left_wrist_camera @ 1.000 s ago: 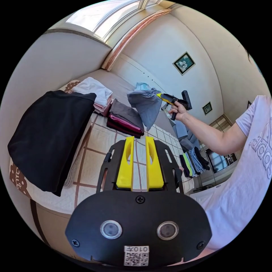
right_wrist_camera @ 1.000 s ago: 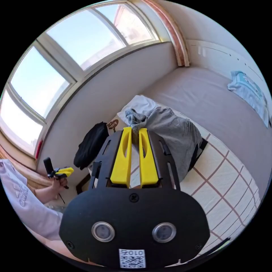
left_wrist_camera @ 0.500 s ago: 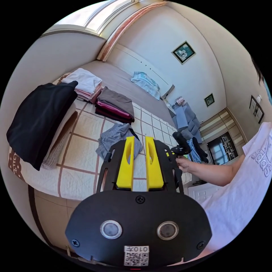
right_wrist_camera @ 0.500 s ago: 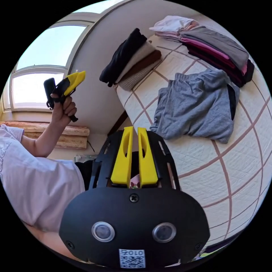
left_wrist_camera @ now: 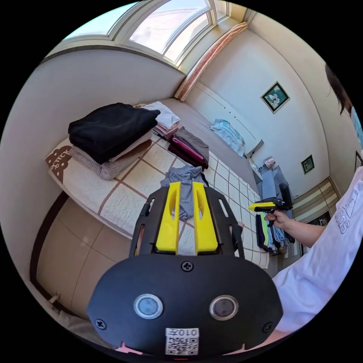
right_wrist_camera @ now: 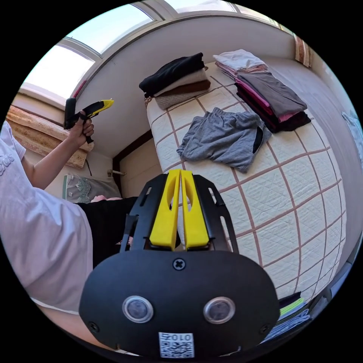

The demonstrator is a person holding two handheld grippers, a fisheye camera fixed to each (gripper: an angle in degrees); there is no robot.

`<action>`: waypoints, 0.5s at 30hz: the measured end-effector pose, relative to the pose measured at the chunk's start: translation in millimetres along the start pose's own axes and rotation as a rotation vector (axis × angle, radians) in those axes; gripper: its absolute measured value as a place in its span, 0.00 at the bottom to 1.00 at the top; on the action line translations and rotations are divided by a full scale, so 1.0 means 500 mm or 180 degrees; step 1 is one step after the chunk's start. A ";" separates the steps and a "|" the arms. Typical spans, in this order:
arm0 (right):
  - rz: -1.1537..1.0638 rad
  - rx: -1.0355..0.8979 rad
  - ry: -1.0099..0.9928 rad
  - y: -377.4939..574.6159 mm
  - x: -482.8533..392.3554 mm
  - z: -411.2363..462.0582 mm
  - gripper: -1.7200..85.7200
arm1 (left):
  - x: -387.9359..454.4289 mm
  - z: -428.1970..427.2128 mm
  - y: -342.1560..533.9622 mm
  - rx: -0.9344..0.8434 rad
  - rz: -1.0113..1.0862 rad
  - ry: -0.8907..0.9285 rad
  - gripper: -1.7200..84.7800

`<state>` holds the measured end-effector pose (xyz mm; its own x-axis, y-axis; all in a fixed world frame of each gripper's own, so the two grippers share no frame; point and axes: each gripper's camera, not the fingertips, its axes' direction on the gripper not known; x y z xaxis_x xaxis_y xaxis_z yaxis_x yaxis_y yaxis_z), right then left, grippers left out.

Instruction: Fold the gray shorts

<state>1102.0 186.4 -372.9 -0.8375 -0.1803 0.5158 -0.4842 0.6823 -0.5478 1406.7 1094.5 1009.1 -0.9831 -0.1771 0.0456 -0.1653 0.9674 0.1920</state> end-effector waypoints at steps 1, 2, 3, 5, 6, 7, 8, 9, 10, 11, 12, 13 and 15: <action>-0.0027 0.0001 -0.0029 -0.003 0.000 0.007 0.05 | -0.006 -0.013 0.028 0.0018 -0.0102 -0.0097 0.08; -0.0071 0.0001 -0.0061 -0.013 0.001 0.022 0.05 | -0.011 -0.025 0.052 0.0042 -0.0209 -0.0156 0.07; -0.0114 0.0017 -0.0076 -0.026 0.002 0.037 0.05 | -0.014 -0.030 0.063 0.0051 -0.0259 -0.0173 0.07; -0.0164 0.0057 -0.0146 -0.049 0.005 0.060 0.04 | -0.025 -0.035 0.094 -0.0017 -0.0391 -0.0159 0.07; -0.0186 0.0086 -0.0199 -0.064 0.006 0.071 0.04 | -0.028 -0.034 0.099 -0.0068 -0.0416 -0.0155 0.07; -0.0196 0.0102 -0.0222 -0.071 0.005 0.075 0.04 | -0.033 -0.031 0.104 -0.0168 -0.0449 -0.0169 0.07; -0.0209 0.0145 -0.0251 -0.083 0.003 0.080 0.04 | -0.032 -0.030 0.099 -0.0211 -0.0413 -0.0189 0.06; -0.0195 0.0182 -0.0261 -0.090 0.001 0.081 0.04 | -0.030 -0.030 0.093 -0.0222 -0.0368 -0.0197 0.06; -0.0174 0.0187 -0.0264 -0.093 0.000 0.082 0.04 | -0.026 -0.025 0.071 -0.0255 -0.0245 -0.0202 0.06; -0.0112 0.0185 -0.0269 -0.096 0.002 0.083 0.04 | -0.021 -0.014 0.039 -0.0308 -0.0108 -0.0158 0.06; -0.0008 0.0200 -0.0236 -0.095 0.005 0.081 0.04 | -0.019 -0.008 0.021 -0.0322 -0.0040 -0.0114 0.06; 0.0062 0.0213 -0.0208 -0.093 0.007 0.079 0.04 | -0.016 0.003 -0.016 -0.0303 0.0086 0.0011 0.06; 0.0372 0.0278 -0.0153 -0.089 0.016 0.066 0.04 | -0.015 0.020 -0.075 -0.0247 0.0231 0.0260 0.06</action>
<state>1108.5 131.3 -366.0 -0.8997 -0.1384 0.4141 -0.4010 0.6368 -0.6585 1419.5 1061.3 991.5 -0.9822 -0.1244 0.1411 -0.0844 0.9618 0.2605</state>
